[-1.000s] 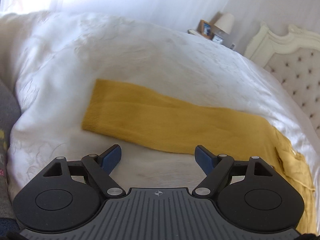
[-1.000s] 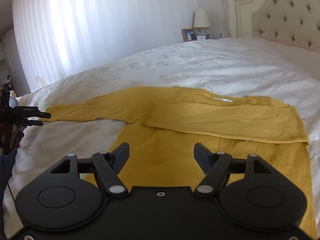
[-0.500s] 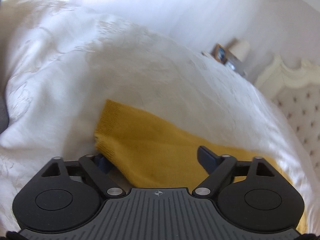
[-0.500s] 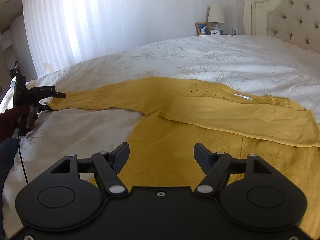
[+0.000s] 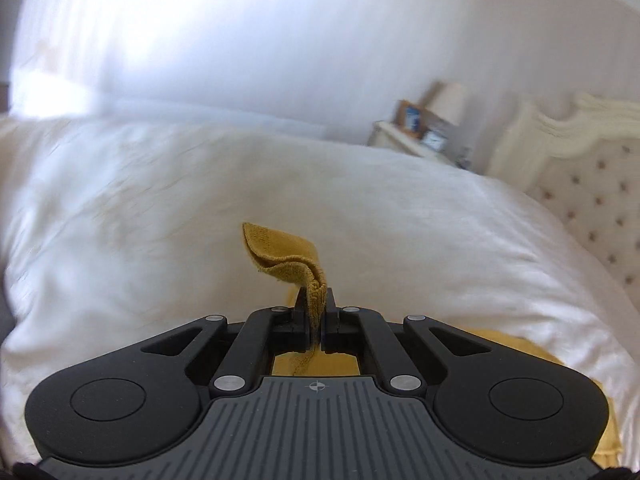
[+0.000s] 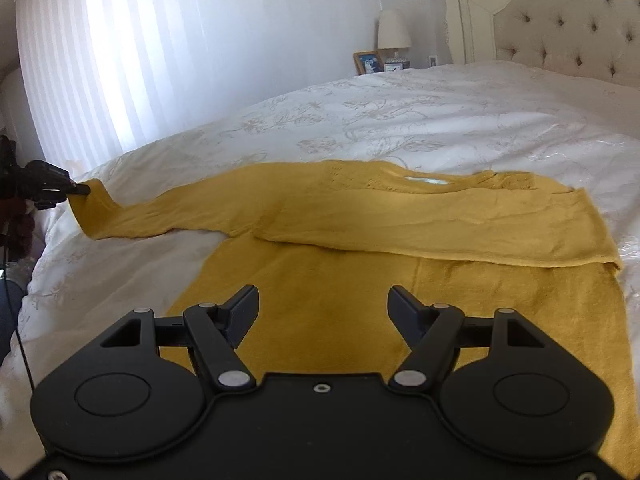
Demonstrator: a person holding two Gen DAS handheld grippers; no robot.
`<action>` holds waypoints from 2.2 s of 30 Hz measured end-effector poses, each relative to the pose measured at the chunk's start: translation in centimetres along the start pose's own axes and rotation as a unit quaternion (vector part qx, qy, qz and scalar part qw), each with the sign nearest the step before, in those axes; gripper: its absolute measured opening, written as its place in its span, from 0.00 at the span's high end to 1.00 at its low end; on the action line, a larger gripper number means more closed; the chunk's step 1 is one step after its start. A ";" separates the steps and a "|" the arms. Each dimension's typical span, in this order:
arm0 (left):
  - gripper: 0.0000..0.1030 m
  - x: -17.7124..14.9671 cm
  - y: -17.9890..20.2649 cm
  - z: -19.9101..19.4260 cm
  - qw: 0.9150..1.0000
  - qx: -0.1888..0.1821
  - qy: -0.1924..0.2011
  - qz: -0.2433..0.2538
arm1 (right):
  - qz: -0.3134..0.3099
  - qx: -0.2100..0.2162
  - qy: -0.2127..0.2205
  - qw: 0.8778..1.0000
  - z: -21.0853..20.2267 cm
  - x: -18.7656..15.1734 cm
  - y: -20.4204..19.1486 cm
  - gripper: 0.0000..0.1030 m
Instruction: Fold small clothes
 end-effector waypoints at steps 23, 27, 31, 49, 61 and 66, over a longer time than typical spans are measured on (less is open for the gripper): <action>0.96 -12.9 45.1 6.2 0.957 -0.246 -0.072 0.138 | 0.227 -0.112 0.094 0.963 -4.5 0.2 20.4 0.28; 0.96 -18.0 46.9 9.2 0.951 -0.239 -0.110 0.164 | 0.253 -0.119 0.090 0.956 -4.7 -0.4 21.8 0.28; 0.62 -21.2 47.1 10.1 0.939 -0.248 -0.145 0.189 | 0.263 -0.118 0.087 0.954 -4.6 -0.7 22.3 0.28; 0.33 -20.8 32.5 5.8 0.955 -0.084 -0.047 0.282 | 0.225 -0.105 0.079 0.965 -3.1 -0.8 20.6 0.27; 0.30 -21.0 22.3 8.0 0.972 -0.018 -0.086 0.219 | 0.181 -0.087 0.075 0.977 -2.1 -1.0 18.4 0.27; 0.09 -22.8 23.2 8.7 0.961 -0.007 -0.065 0.270 | 0.177 -0.086 0.068 0.978 -2.1 -0.9 17.9 0.27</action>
Point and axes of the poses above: each gripper's, at about its wrist camera, not at the fingertips, and z roughly the way its jaws point, y to its right, x to its top, the point moved 10 cm from there along z, roughly the way its jaws point, and after that the axes turned 6 degrees about -y, right-handed, at the moved point
